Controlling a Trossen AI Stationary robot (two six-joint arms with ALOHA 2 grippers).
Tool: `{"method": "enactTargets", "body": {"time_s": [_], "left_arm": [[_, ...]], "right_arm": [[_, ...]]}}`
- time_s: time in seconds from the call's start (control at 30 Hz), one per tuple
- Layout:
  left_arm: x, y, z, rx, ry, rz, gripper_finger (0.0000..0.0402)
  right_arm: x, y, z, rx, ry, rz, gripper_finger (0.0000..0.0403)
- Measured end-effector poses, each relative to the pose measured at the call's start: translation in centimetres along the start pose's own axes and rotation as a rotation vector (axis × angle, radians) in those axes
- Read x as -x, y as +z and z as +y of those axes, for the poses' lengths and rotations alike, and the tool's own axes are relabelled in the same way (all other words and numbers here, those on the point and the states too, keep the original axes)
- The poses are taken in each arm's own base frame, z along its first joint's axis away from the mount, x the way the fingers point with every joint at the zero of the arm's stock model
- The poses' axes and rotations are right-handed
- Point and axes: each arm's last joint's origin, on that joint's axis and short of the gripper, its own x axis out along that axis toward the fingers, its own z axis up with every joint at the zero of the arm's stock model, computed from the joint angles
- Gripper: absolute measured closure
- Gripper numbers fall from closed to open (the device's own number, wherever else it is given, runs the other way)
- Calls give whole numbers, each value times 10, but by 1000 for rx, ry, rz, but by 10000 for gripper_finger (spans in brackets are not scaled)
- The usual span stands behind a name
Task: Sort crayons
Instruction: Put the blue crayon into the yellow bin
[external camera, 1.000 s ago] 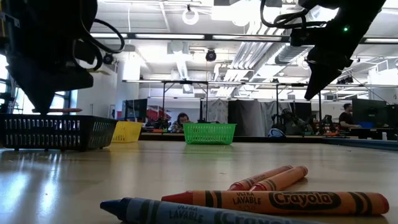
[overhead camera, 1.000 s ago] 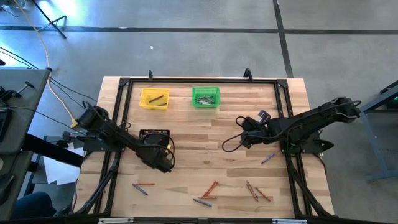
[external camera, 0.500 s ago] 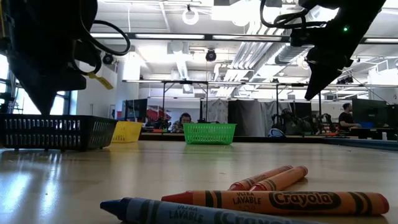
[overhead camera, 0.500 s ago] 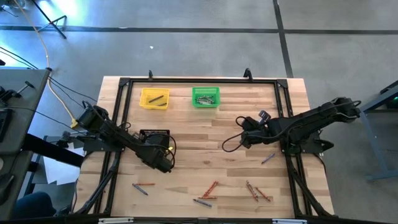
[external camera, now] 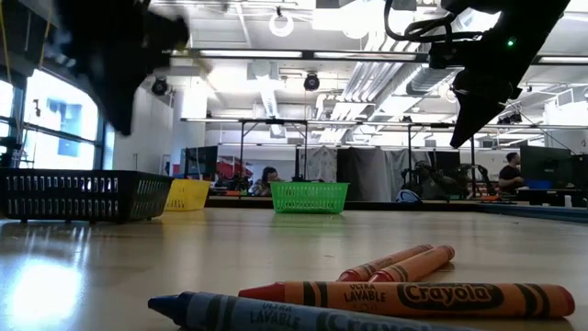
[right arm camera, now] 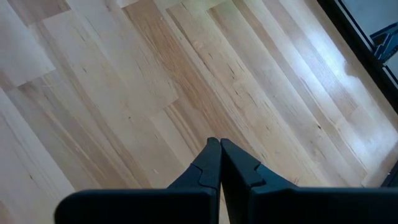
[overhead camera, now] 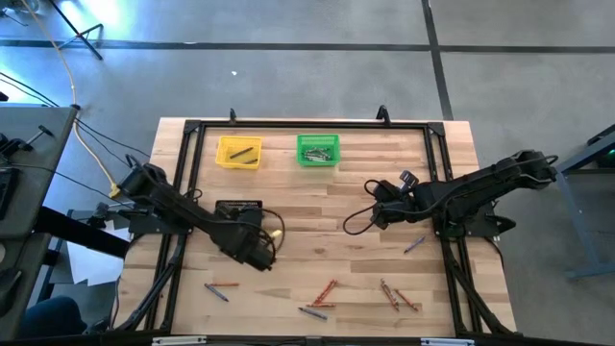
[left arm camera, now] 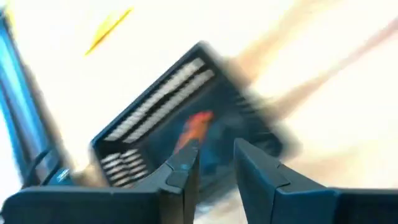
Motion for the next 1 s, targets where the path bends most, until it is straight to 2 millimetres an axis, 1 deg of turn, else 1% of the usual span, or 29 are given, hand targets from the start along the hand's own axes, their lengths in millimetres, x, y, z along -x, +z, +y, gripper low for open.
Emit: {"method": "enactTargets", "body": {"time_s": [0.07,0.13,0.23,0.33,0.4,0.53,0.67,0.83,0.9,1.0], "left_arm": [[18,5,-11,-59,-118,-28,320],[39,8,-23,-126,-275,-33,323],[63,4,-41,-231,-531,16,327],[78,-7,-54,-282,-736,81,327],[83,-16,-59,-307,-791,115,326],[84,-40,-64,-302,-761,191,326],[82,-65,-71,-233,-704,275,326],[80,-99,-81,-173,-652,458,326],[78,-111,-81,-111,-593,540,326],[75,-123,-81,63,-477,618,326]], "right_arm": [[0,0,0,0,0,0,402],[0,0,0,0,0,0,402],[0,0,0,3,0,0,402],[0,0,0,23,-5,-5,402],[0,0,0,30,-7,-7,402],[0,1,-1,29,-21,-20,402],[0,1,-1,30,-50,-45,402],[0,2,-2,29,-64,-58,402],[0,2,-2,29,-64,-58,402],[0,2,-2,29,-64,-58,402]]}}
